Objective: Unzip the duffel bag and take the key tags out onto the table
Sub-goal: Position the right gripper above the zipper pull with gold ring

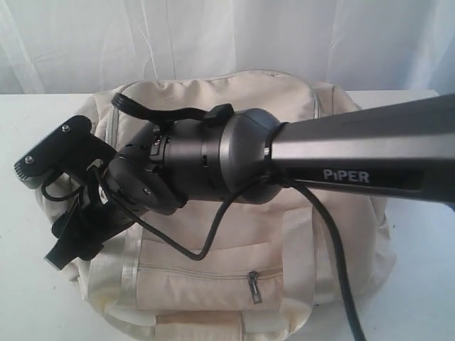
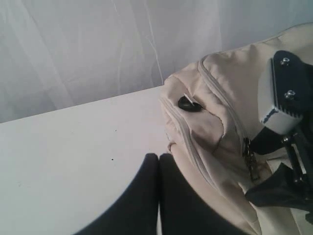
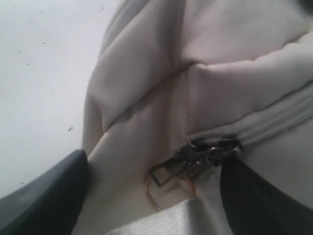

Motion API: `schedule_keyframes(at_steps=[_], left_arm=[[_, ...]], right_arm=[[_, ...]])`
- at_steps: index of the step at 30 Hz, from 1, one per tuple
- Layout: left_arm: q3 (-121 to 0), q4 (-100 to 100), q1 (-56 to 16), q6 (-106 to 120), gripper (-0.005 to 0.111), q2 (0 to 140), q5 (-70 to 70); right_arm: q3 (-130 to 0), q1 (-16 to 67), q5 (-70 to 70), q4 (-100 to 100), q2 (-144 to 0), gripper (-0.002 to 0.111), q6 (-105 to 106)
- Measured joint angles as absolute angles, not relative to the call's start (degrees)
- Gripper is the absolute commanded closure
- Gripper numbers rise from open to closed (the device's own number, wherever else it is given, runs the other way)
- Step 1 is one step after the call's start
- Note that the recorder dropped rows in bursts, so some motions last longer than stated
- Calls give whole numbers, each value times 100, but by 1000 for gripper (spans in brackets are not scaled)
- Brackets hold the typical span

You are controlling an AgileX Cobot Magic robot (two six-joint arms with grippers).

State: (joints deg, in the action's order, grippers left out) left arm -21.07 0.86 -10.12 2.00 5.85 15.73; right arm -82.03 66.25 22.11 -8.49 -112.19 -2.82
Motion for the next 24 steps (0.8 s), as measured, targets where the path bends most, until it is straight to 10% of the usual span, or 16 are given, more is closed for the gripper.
schedule_keyframes(at_steps=[10, 24], left_arm=[[-2107, 86, -1012, 200, 107, 585, 1573], [-2107, 86, -1073, 200, 107, 585, 1573]], right_arm=[[-8209, 6625, 2175, -933, -11415, 81, -360], [-8597, 6625, 2559, -1250, -10942, 84, -381]])
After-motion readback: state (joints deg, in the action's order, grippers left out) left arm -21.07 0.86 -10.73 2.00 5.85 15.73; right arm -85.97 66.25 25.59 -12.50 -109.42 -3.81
